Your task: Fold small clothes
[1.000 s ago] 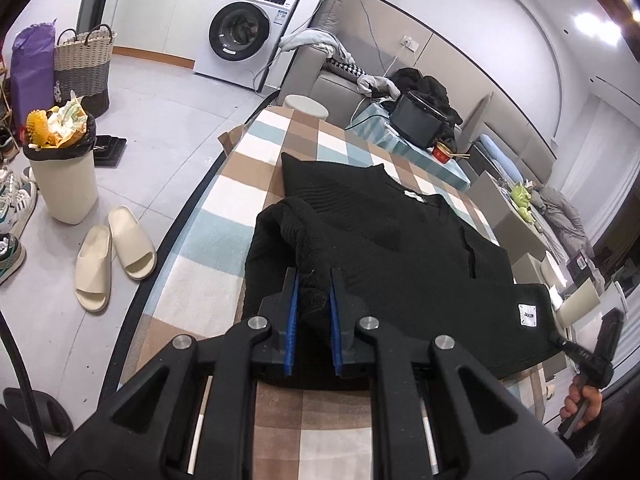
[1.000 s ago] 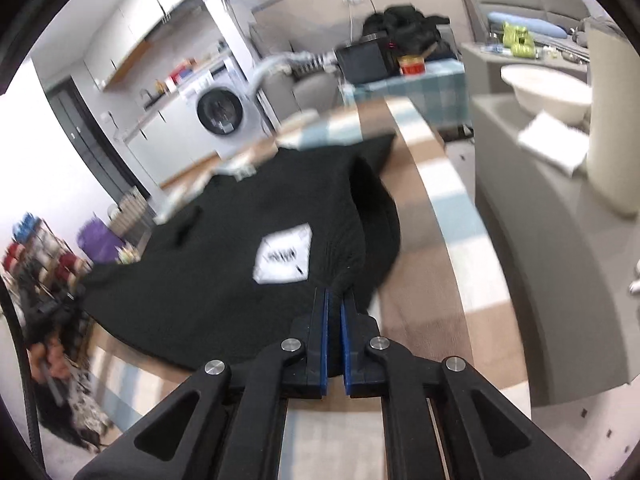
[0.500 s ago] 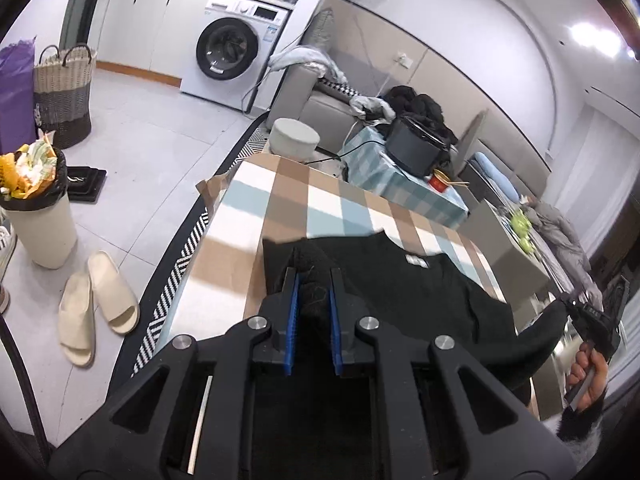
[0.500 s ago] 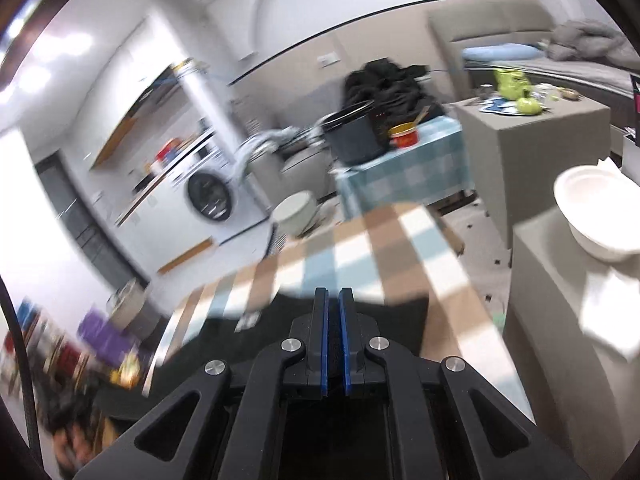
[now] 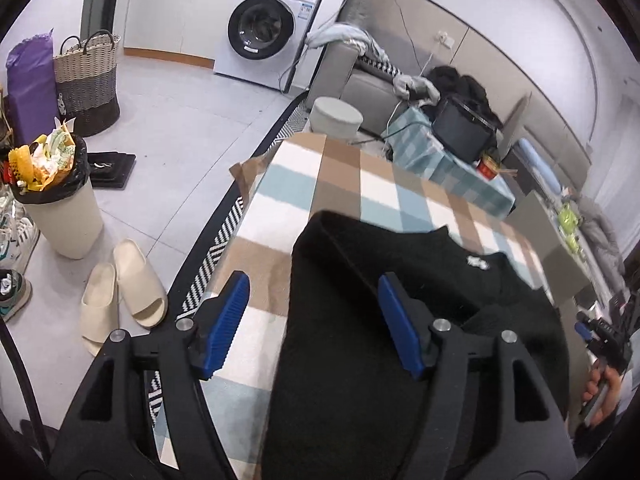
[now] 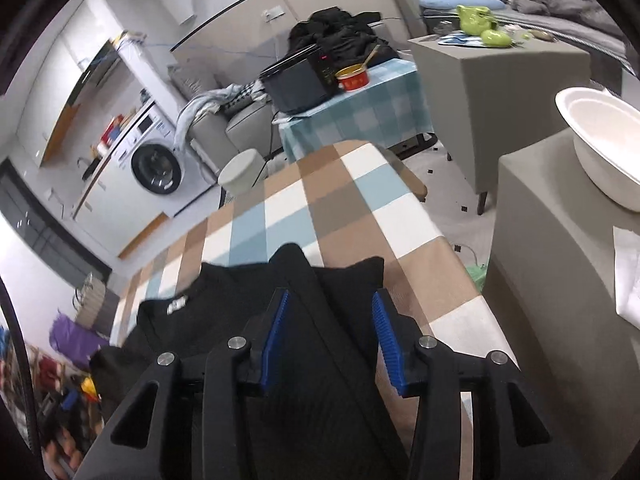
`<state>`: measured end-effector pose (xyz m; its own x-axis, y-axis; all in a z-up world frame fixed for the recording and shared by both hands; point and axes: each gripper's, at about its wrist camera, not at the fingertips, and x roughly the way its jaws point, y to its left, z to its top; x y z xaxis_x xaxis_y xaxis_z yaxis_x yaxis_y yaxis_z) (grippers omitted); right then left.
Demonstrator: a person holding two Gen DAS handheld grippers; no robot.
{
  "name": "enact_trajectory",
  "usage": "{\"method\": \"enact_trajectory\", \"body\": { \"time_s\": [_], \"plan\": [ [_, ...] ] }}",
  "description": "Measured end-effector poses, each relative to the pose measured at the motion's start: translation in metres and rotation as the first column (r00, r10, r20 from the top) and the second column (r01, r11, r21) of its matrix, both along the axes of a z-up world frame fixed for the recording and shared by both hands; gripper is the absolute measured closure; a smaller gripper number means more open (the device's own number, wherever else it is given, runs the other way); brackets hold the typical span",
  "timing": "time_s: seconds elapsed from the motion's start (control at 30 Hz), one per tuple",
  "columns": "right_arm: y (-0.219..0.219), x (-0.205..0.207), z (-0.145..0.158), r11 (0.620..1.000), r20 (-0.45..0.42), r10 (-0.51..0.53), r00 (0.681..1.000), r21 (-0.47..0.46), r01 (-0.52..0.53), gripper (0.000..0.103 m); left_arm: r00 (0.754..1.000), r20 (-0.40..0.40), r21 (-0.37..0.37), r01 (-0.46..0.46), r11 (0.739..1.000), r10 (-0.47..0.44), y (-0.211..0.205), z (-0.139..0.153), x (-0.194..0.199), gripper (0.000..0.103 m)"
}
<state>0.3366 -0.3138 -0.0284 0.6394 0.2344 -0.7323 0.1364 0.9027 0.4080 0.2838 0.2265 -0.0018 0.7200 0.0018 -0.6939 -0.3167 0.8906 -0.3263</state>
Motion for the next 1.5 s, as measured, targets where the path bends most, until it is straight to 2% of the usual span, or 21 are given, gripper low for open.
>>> {"method": "enact_trajectory", "body": {
  "time_s": [0.13,0.2,0.23,0.37,0.5,0.53,0.63,0.67,0.77,0.83,0.9,0.93,1.0,1.03,1.1,1.13,1.33,1.4,1.43,1.47,1.5],
  "plan": [
    [0.014,0.006,0.002,0.997,0.012,0.072,0.997,-0.019,-0.072,0.059,1.000,-0.021,-0.004,0.010,1.000,-0.011,-0.002,-0.014,0.006,0.039],
    [0.026,0.017,0.000,0.992,0.005,0.125,0.992,-0.022,-0.125,0.055,0.999,-0.031,-0.011,0.014,1.000,-0.014,-0.002,-0.019,0.010,0.039],
    [0.031,0.023,-0.003,0.989,-0.002,0.144,0.990,-0.028,-0.144,0.049,0.999,-0.035,-0.012,0.017,1.000,-0.018,-0.003,-0.022,0.011,0.039],
    [0.046,0.050,-0.025,0.981,-0.070,0.180,0.981,-0.057,-0.184,0.049,0.998,-0.061,-0.002,0.031,1.000,-0.031,-0.006,-0.030,0.017,0.039],
    [0.057,0.071,-0.047,0.962,-0.173,0.206,0.963,-0.146,-0.232,0.049,0.997,-0.072,0.010,0.040,0.999,-0.039,-0.008,-0.038,0.018,0.039],
    [0.059,0.071,-0.048,0.957,-0.171,0.215,0.962,-0.161,-0.242,0.051,0.996,-0.085,0.011,0.034,0.999,-0.033,-0.008,-0.041,0.019,0.039],
    [0.066,0.070,-0.047,0.935,-0.156,0.262,0.952,-0.204,-0.291,0.092,0.995,-0.087,-0.002,0.041,0.999,-0.041,-0.009,-0.045,0.018,0.039],
    [0.067,0.067,-0.043,0.927,-0.132,0.277,0.952,-0.225,-0.301,0.096,0.995,-0.090,0.001,0.039,0.999,-0.039,-0.009,-0.046,0.018,0.039],
    [0.058,0.059,-0.023,0.933,-0.024,0.283,0.959,-0.223,-0.281,0.097,0.995,-0.091,0.004,0.044,0.999,-0.043,-0.009,-0.046,0.017,0.039],
    [0.039,0.058,-0.009,0.961,0.055,0.187,0.981,-0.217,-0.171,0.100,0.995,-0.088,0.008,0.045,0.999,-0.044,-0.008,-0.045,0.018,0.039],
    [0.020,0.063,-0.010,0.983,0.041,0.067,0.997,-0.172,-0.059,0.100,0.995,-0.091,0.012,0.044,0.999,-0.042,-0.007,-0.045,0.019,0.039],
    [0.015,0.067,-0.015,0.987,0.020,0.046,0.999,-0.153,-0.042,0.099,0.995,-0.095,0.011,0.043,0.999,-0.042,-0.007,-0.046,0.020,0.039],
    [0.013,0.074,-0.024,0.989,-0.042,0.049,0.998,-0.139,-0.054,0.088,0.994,-0.103,0.005,0.045,0.999,-0.044,-0.007,-0.049,0.023,0.039],
    [0.012,0.075,-0.028,0.990,-0.068,0.051,0.996,-0.131,-0.060,0.079,0.993,-0.105,0.005,0.046,0.999,-0.045,-0.007,-0.050,0.024,0.039],
    [0.012,0.071,-0.031,0.991,-0.075,0.058,0.995,-0.112,-0.067,0.068,0.992,-0.111,0.006,0.053,0.999,-0.052,-0.008,-0.052,0.027,0.039],
    [0.014,0.069,-0.032,0.991,-0.080,0.068,0.994,-0.109,-0.077,0.059,0.992,-0.115,0.008,0.053,0.999,-0.051,-0.009,-0.054,0.029,0.039],
    [0.020,0.048,-0.033,0.988,-0.102,0.109,0.989,-0.099,-0.119,0.050,0.991,-0.116,0.032,0.072,0.997,-0.068,-0.016,-0.059,0.038,0.040],
    [0.021,0.036,-0.032,0.986,-0.099,0.125,0.987,-0.096,-0.134,0.049,0.992,-0.100,0.043,0.080,0.996,-0.075,-0.019,-0.057,0.039,0.049],
    [0.022,0.033,-0.032,0.985,-0.104,0.130,0.986,-0.102,-0.140,0.049,0.992,-0.096,0.046,0.084,0.995,-0.080,-0.019,-0.056,0.039,0.061],
    [0.024,0.029,-0.033,0.984,-0.112,0.131,0.985,-0.108,-0.143,0.049,0.992,-0.092,0.050,0.089,0.995,-0.084,-0.020,-0.055,0.040,0.078],
    [0.024,0.025,-0.033,0.983,-0.120,0.133,0.984,-0.107,-0.146,0.049,0.992,-0.094,0.056,0.090,0.994,-0.084,-0.021,-0.054,0.040,0.083]
  ]
}}
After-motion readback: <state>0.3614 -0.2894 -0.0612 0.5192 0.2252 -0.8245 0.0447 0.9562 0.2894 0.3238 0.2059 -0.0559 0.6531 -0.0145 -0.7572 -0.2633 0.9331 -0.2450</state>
